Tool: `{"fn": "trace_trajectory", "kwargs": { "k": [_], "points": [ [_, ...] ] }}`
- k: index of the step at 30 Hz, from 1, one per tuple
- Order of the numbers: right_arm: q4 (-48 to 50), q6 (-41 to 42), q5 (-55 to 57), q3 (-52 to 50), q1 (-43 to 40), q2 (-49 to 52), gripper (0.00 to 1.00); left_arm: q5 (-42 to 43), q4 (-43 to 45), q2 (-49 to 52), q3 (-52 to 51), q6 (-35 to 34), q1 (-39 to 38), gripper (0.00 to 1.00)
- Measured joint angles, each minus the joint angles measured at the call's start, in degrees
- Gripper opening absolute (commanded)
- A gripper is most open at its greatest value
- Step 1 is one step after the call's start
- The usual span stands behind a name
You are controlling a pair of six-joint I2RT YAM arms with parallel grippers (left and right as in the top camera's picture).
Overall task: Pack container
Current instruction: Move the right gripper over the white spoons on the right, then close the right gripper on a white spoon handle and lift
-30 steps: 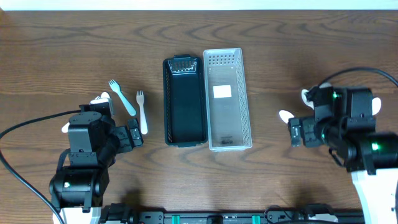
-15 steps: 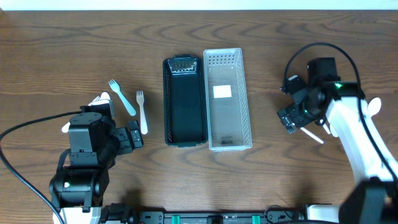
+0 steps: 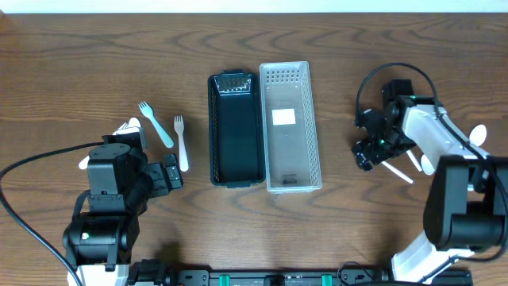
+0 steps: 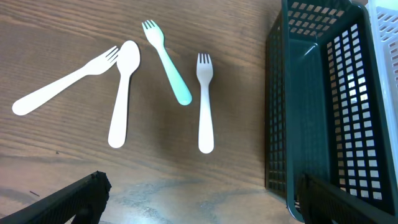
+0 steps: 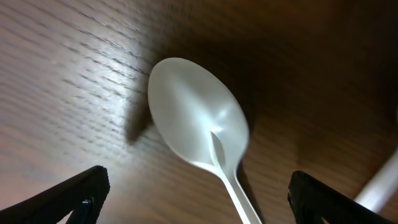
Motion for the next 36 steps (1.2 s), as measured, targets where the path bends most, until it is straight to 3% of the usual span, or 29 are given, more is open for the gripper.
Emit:
{"fn": "trace_trajectory", "kwargs": {
  "k": [10,18,26,33,36],
  "points": [
    [-0.1,0.0,3.2,0.9,0.0,2.6,0.90,0.0,0.0,0.0,0.0,0.0,0.0,0.98],
    [-1.1,0.0,4.4,1.0,0.0,2.9,0.65,0.0,0.0,0.0,0.0,0.0,0.0,0.98],
    [-1.6,0.4,4.5,1.0,0.0,2.9,0.47,0.0,0.0,0.0,0.0,0.0,0.0,0.98],
    [-1.5,0.8,4.6,1.0,0.0,3.0,0.38,0.0,0.0,0.0,0.0,0.0,0.0,0.98],
    [-1.5,0.7,4.7,1.0,0.0,3.0,0.29,0.0,0.0,0.0,0.0,0.0,0.0,0.98]
  ]
}}
